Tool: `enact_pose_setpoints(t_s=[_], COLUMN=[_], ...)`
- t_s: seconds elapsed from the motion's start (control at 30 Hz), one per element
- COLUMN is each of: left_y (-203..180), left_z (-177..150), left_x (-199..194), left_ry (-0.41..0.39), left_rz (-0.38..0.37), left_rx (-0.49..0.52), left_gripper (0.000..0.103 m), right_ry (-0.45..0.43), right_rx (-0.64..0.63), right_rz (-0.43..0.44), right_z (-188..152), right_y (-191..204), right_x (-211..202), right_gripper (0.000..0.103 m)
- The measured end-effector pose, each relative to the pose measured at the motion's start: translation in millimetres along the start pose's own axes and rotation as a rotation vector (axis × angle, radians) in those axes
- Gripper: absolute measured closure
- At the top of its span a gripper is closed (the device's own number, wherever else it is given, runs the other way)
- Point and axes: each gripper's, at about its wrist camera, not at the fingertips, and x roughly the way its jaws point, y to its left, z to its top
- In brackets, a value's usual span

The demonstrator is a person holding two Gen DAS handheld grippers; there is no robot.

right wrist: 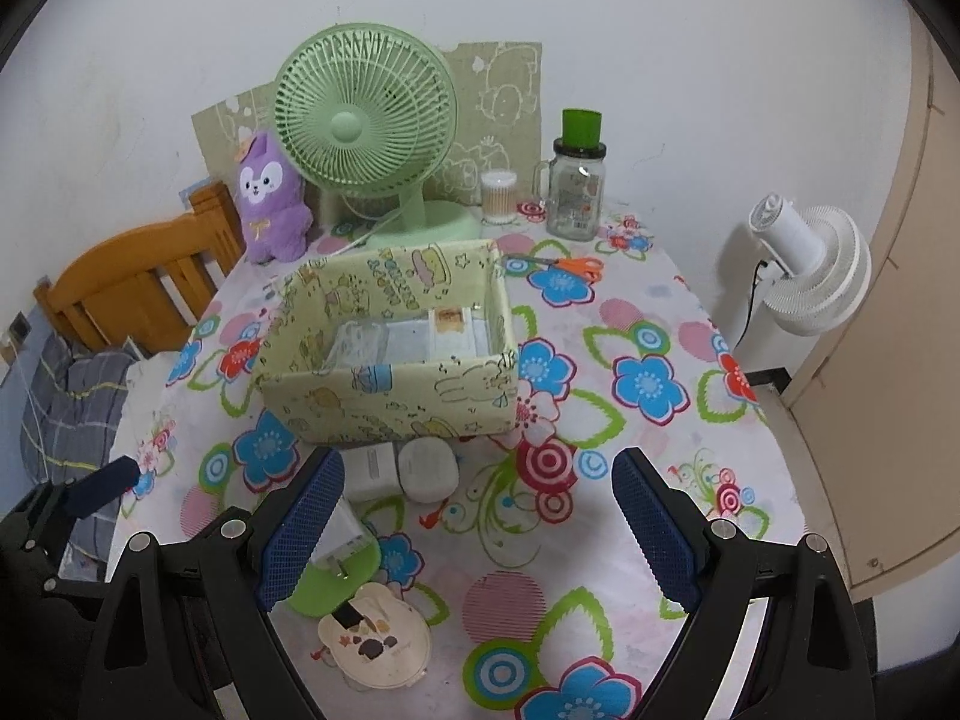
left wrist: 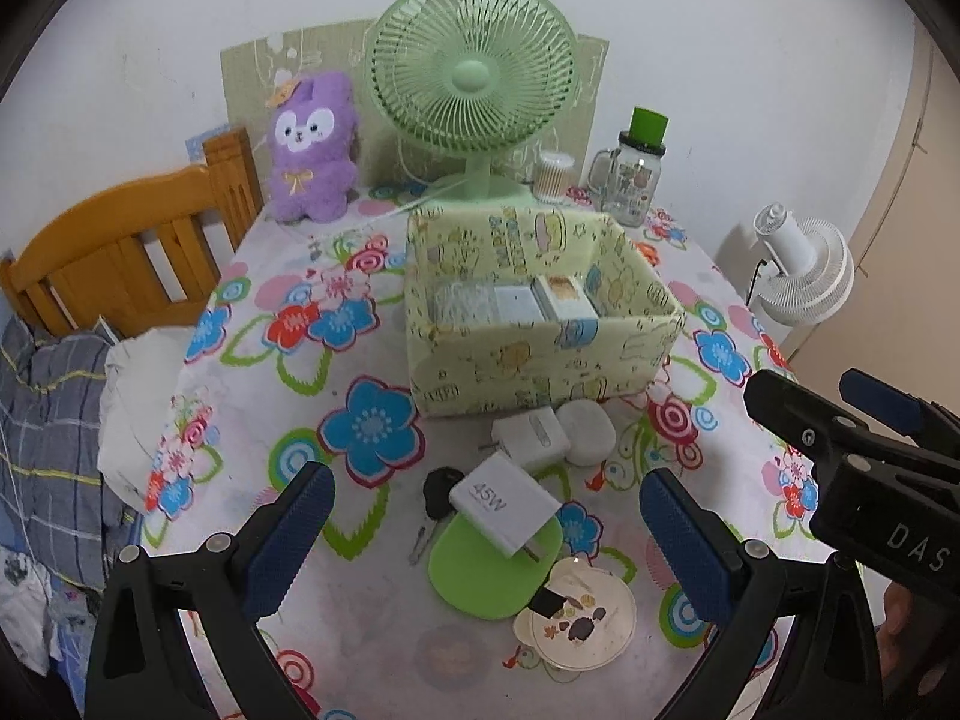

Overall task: Organize rigid objects
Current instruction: 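Withdraw both tools from the fabric box back toward the table, then grasp the white charger with the left tool while the right tool grasps the round white device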

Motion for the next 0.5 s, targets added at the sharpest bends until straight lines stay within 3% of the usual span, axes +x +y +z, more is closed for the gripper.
enact_pose_setpoints(t_s=[0.5], left_y=[-3], left_z=[-13], left_x=[37], left_ry=[0.052], left_rz=[0.005], left_rx=[-0.003], left_gripper=[0.0], right_ry=[0.056], right_rx=[-0.002], right_rz=[-0.005], right_z=[-16], right_y=[-7], right_x=[35], right_gripper=[0.01])
